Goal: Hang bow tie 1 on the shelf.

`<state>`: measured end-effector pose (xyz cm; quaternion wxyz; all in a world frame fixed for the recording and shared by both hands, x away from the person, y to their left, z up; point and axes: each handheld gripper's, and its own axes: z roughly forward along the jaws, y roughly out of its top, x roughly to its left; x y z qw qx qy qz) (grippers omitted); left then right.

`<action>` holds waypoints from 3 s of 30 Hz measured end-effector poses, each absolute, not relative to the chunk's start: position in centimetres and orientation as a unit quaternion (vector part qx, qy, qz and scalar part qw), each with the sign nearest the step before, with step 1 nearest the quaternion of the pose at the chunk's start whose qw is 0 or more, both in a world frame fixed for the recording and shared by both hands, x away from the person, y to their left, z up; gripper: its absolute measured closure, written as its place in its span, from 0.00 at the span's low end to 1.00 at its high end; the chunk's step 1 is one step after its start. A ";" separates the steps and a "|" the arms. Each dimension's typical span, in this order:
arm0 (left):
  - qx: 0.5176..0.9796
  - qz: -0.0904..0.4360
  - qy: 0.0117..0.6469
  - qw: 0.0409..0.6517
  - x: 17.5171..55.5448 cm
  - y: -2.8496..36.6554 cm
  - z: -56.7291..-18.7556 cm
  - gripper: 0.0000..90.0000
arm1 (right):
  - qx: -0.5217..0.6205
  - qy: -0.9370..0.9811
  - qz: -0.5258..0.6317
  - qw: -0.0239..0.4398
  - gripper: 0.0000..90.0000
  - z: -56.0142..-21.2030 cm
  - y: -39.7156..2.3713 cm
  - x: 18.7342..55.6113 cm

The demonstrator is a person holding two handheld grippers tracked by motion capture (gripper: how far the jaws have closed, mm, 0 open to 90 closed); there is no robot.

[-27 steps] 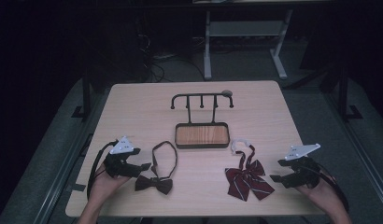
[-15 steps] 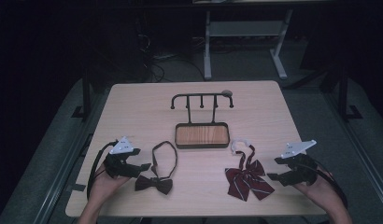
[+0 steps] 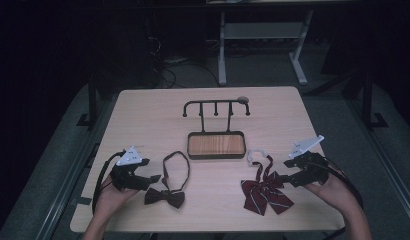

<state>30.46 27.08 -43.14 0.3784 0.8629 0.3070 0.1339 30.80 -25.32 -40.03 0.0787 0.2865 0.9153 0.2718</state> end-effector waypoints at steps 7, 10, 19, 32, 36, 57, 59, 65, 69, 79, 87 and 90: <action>0.863 0.134 0.307 0.378 30.4 27.1 -43.1 0.27 | 0.283 0.922 0.257 0.061 0.50 -40.1 -24.2 32.6; 0.863 0.133 0.307 0.379 30.5 27.3 -43.1 0.27 | 0.282 0.924 0.251 0.054 0.52 -40.4 -23.8 33.7; 0.861 0.132 0.309 0.381 30.4 27.3 -43.1 0.27 | 0.281 0.931 0.229 0.051 0.57 -40.9 -23.0 35.2; 0.863 0.128 0.306 0.381 30.5 27.3 -43.1 0.27 | 0.295 0.926 0.235 0.024 0.62 -41.5 -22.8 37.5; 0.862 0.129 0.307 0.383 30.5 27.3 -43.1 0.27 | 0.298 0.927 0.228 0.021 0.62 -42.0 -22.7 38.0; 0.863 0.118 0.305 0.385 30.6 27.2 -43.2 0.27 | 0.320 0.932 0.168 0.034 0.73 -43.6 -21.6 40.7; 0.865 0.118 0.303 0.383 30.7 27.3 -43.2 0.26 | 0.318 0.933 0.164 0.034 0.75 -43.7 -21.5 40.8; 0.863 0.119 0.305 0.386 30.6 27.4 -43.1 0.26 | 0.320 0.934 0.154 0.042 0.80 -44.0 -21.3 41.0; 0.860 0.120 0.306 0.391 30.6 27.3 -43.0 0.26 | 0.318 0.935 0.152 0.047 0.83 -44.2 -21.2 41.0; 0.857 0.113 0.307 0.399 30.5 27.2 -42.9 0.26 | 0.315 0.937 0.144 0.046 0.92 -44.2 -21.0 40.9; 0.857 0.110 0.304 0.402 30.4 27.1 -42.8 0.26 | 0.307 0.939 0.152 0.029 0.95 -43.8 -21.3 40.5; 0.857 0.111 0.304 0.402 30.4 27.1 -42.8 0.26 | 0.306 0.939 0.157 0.022 0.95 -43.5 -21.5 40.3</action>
